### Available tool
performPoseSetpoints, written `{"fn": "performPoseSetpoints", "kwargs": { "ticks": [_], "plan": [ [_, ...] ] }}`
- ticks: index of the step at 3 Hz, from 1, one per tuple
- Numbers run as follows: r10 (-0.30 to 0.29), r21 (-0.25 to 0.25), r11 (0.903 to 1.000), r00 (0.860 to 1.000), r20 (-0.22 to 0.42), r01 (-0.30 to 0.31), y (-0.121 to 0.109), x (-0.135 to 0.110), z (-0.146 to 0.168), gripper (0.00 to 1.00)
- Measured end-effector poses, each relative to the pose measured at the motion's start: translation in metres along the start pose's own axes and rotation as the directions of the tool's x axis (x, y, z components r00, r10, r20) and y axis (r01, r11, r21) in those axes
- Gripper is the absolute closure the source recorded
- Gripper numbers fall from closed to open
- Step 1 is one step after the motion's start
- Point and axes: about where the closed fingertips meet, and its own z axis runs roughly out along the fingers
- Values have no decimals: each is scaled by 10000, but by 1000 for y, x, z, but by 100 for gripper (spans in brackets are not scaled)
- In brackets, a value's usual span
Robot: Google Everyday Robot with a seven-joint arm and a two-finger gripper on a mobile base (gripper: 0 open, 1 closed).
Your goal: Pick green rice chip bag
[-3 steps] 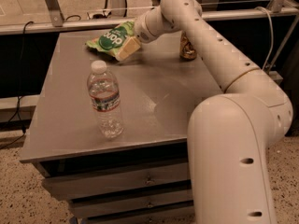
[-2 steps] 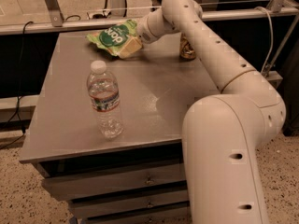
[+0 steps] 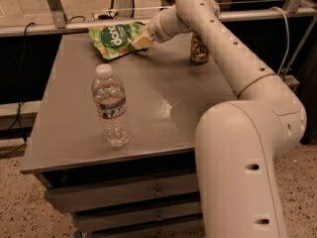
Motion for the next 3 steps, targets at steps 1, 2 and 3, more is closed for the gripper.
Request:
{"fn": "performPoseSetpoints", "kwargs": {
  "ticks": [1,2,3],
  "plan": [
    [-365,384,9986,9988,341,352,-4,-21,-24,87],
    [-942,1049,9910,9900,1054,831,2,-61,-71,100],
    [-1291,1602,9817,9780,1636,1028,9,-88,-106,100]
  ]
}}
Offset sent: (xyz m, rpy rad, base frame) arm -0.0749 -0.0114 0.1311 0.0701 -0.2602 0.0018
